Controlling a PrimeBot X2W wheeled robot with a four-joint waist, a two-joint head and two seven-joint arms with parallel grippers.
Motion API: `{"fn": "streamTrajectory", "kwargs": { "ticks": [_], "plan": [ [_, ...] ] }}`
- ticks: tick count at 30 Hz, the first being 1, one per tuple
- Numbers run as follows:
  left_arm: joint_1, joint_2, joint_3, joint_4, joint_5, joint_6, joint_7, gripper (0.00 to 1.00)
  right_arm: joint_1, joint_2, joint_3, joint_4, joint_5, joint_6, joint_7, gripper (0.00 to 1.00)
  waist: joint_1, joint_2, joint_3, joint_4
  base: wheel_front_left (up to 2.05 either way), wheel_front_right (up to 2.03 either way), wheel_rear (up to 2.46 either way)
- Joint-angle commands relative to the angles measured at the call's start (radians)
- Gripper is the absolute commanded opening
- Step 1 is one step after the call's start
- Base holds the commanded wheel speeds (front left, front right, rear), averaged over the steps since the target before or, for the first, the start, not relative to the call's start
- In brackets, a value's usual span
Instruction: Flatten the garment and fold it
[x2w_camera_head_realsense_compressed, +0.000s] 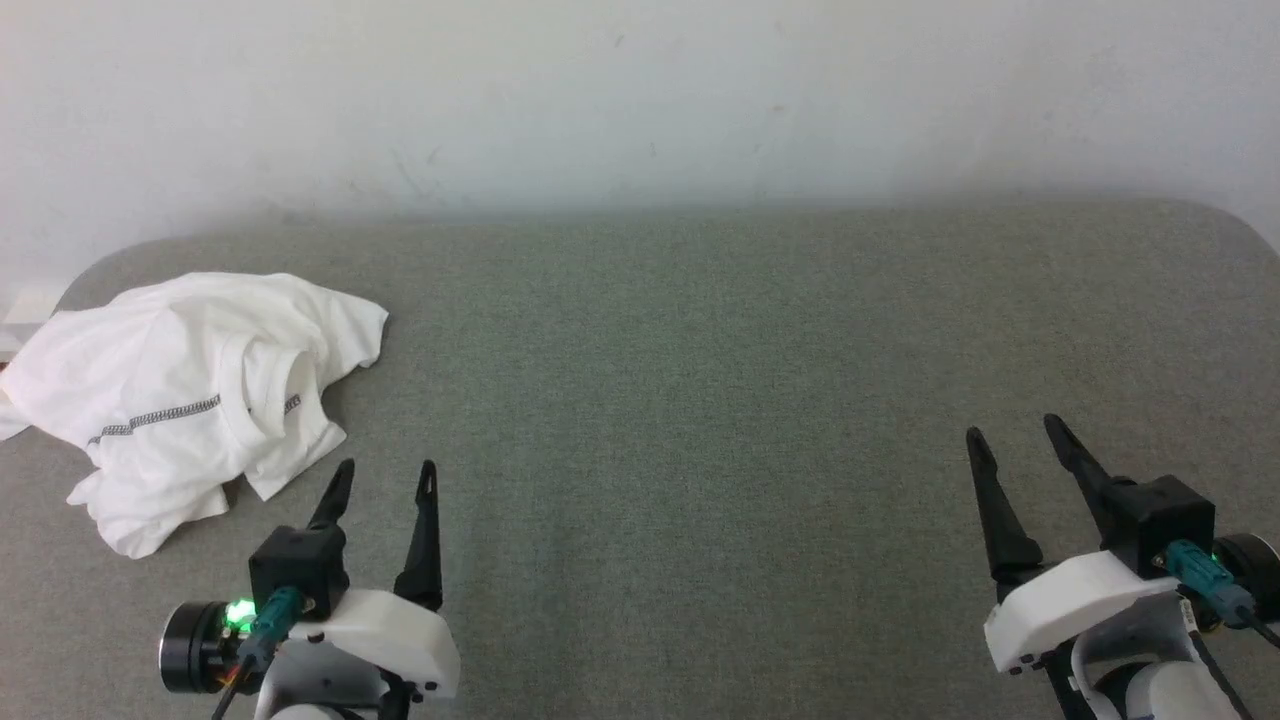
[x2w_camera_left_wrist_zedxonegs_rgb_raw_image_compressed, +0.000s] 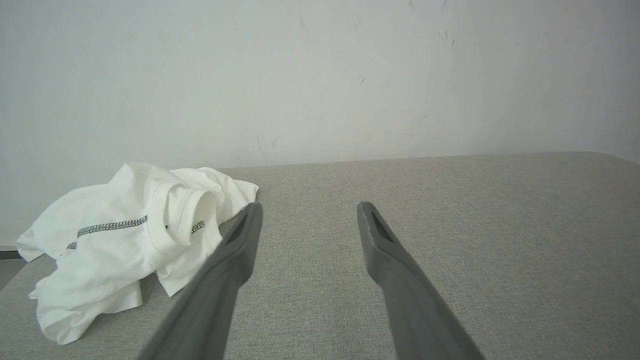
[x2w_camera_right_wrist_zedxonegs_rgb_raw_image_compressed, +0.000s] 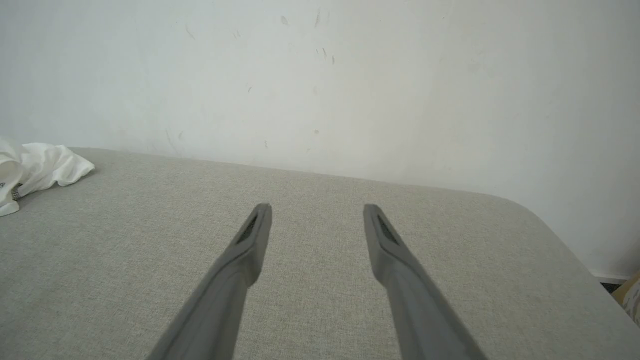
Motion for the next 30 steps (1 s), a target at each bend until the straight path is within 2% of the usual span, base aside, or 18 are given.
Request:
{"fn": "streamTrajectory", "kwargs": {
  "ticks": [1,16,30],
  "plan": [
    [0.01,-0.001,0.008,0.003,-0.012,-0.01,-0.011,1.0,0.006,0.001,-0.008,0.003,0.012,0.0,-0.013,1.0,0.0,0.0,0.001,0.001,0.0,0.0,0.0],
    [0.016,-0.001,0.022,0.007,-0.045,-0.024,-0.04,1.0,0.01,0.001,-0.032,0.007,0.029,0.0,-0.042,1.0,0.0,0.0,0.007,0.026,0.0,0.0,0.0],
    [0.028,-0.002,0.033,0.012,-0.085,-0.032,-0.069,1.0,0.009,0.001,-0.038,0.015,0.033,-0.001,-0.072,1.0,0.0,0.0,0.016,0.098,0.0,0.0,0.0]
  ]
}}
